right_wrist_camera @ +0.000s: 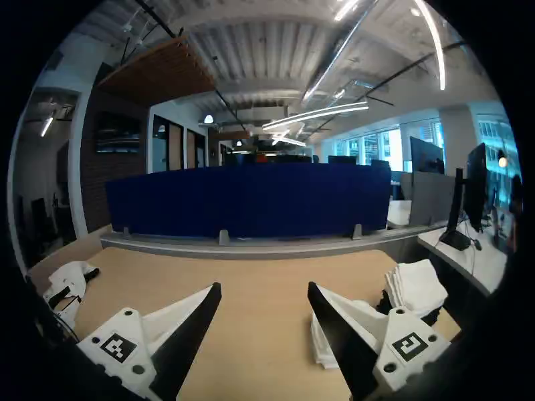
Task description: Fold towel
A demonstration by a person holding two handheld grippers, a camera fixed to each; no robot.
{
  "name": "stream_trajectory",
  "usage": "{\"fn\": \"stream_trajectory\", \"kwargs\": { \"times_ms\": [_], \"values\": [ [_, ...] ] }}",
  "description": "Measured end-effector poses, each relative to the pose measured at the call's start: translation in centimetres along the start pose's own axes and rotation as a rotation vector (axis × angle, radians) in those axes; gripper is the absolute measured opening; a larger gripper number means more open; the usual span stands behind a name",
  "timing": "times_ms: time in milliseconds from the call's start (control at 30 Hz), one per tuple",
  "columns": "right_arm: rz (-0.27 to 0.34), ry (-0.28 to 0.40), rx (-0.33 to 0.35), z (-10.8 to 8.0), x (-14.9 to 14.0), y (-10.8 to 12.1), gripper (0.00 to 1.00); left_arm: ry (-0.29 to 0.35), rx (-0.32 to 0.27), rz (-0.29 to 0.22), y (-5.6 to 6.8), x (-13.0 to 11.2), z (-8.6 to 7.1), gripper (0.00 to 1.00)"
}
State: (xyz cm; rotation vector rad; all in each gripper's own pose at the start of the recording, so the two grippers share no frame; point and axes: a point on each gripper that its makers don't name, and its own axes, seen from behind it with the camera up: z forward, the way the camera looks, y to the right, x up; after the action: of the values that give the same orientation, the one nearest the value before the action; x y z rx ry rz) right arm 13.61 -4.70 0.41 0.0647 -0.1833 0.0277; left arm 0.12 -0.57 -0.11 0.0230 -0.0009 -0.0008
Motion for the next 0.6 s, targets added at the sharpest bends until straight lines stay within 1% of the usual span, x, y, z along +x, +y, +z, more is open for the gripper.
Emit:
{"fn": "stream_trajectory", "kwargs": {
  "times_ms": [200, 300, 500, 600],
  "values": [
    [0.006, 0.055, 0.001, -0.1, 0.9, 1.8, 1.00, 0.000, 0.000, 0.000, 0.0, 0.0, 0.0, 0.94],
    [0.020, 0.079, -0.005, -0.1, 0.8, 2.9, 1.00, 0.000, 0.000, 0.000, 0.0, 0.0, 0.0, 0.94],
    [0.058, 0.122, -0.021, -0.1, -0.8, 5.0, 1.00, 0.000, 0.000, 0.000, 0.0, 0.0, 0.1, 0.94],
    [0.082, 0.132, -0.036, -0.1, -1.8, 5.8, 1.00, 0.000, 0.000, 0.000, 0.0, 0.0, 0.1, 0.94]
  ]
}}
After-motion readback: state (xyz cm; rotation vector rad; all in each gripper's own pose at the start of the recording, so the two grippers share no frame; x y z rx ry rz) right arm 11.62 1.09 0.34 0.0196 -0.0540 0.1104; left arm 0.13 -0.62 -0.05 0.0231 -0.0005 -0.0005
